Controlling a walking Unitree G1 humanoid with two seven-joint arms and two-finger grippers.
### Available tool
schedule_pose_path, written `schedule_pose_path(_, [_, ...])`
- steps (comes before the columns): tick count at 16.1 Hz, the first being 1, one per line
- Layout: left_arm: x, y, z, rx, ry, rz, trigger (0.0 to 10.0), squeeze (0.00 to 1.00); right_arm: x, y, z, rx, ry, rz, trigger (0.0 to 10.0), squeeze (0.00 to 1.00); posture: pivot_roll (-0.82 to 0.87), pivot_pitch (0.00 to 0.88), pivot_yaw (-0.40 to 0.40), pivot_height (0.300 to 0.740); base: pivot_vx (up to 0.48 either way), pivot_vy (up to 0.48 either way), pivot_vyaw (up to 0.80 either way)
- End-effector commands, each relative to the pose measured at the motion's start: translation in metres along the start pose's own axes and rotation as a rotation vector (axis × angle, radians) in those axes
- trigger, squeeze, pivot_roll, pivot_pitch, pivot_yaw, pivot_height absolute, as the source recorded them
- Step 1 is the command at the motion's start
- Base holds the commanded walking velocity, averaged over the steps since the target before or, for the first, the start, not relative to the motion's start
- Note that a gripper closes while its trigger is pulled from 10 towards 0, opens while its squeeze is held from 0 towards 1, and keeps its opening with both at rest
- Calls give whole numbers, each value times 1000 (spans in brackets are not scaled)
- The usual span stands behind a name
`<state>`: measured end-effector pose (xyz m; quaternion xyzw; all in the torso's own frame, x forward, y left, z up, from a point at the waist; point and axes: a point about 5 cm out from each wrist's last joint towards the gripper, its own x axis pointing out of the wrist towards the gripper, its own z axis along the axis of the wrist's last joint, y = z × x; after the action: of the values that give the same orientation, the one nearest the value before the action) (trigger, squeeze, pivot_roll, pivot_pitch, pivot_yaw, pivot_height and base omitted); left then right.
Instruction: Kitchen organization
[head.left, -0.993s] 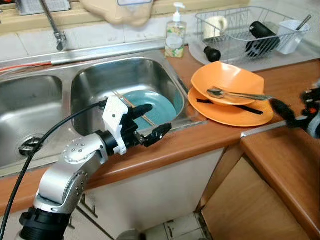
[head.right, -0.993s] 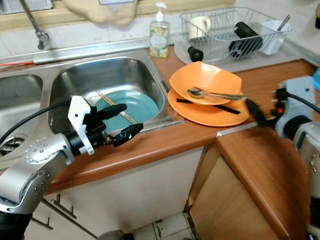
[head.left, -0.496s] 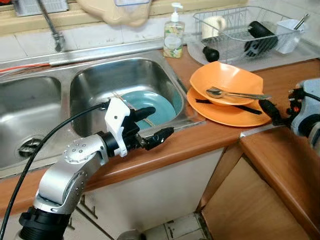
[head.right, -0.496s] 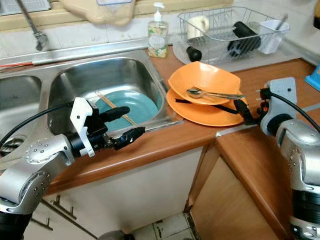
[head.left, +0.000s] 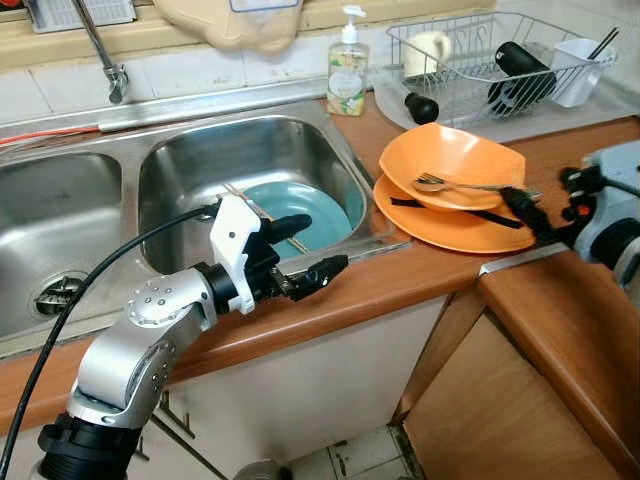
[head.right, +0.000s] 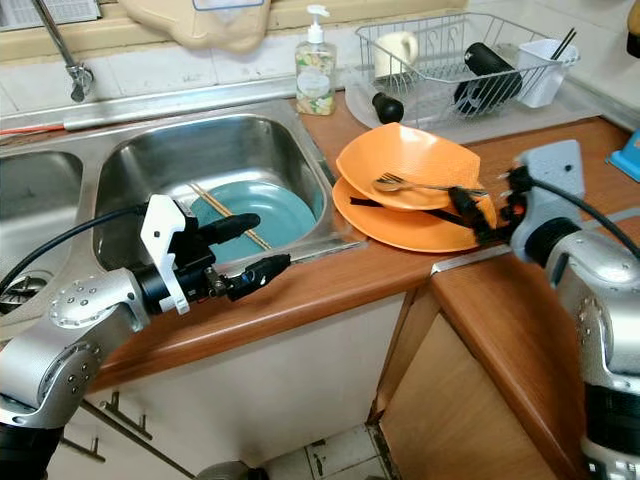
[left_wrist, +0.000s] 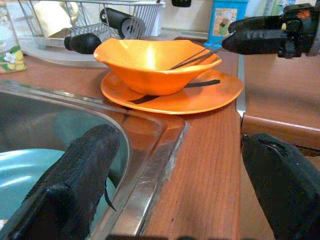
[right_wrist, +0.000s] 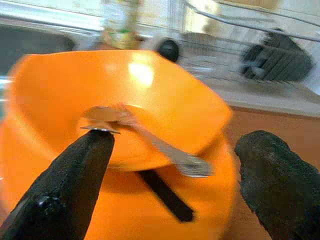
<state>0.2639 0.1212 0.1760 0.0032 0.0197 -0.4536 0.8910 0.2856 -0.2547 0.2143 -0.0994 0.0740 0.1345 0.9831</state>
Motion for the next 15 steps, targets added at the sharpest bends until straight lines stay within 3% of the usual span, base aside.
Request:
schedule_pose_path(1, [2, -1, 4, 21, 2, -16, 10000, 373, -3, 9, 7, -43, -20, 72, 10000, 0, -58, 0, 70, 740, 0, 0, 0])
schedule_pose_path(3, [1, -1, 5, 20, 2, -16, 10000, 373, -7, 16, 7, -61, -18, 114, 10000, 0, -59, 0, 69, 740, 0, 0, 0])
schedule_pose_path(8, [4, -4, 3, 12, 7, -34, 10000, 373, -16, 5, 4, -57, 6, 28, 10000, 0, -68, 0, 74, 740, 0, 0, 0])
schedule_pose_path(12, [6, -7, 1, 2, 10, -55, 10000, 373, -27, 23, -8, -87, 61, 140, 10000, 0, -74, 0, 77, 740, 0, 0, 0])
schedule_pose_path(15, [7, -9, 1, 0, 11, -61, 10000, 373, -25, 29, -9, -11, 23, 131, 10000, 0, -71, 0, 75, 740, 0, 0, 0])
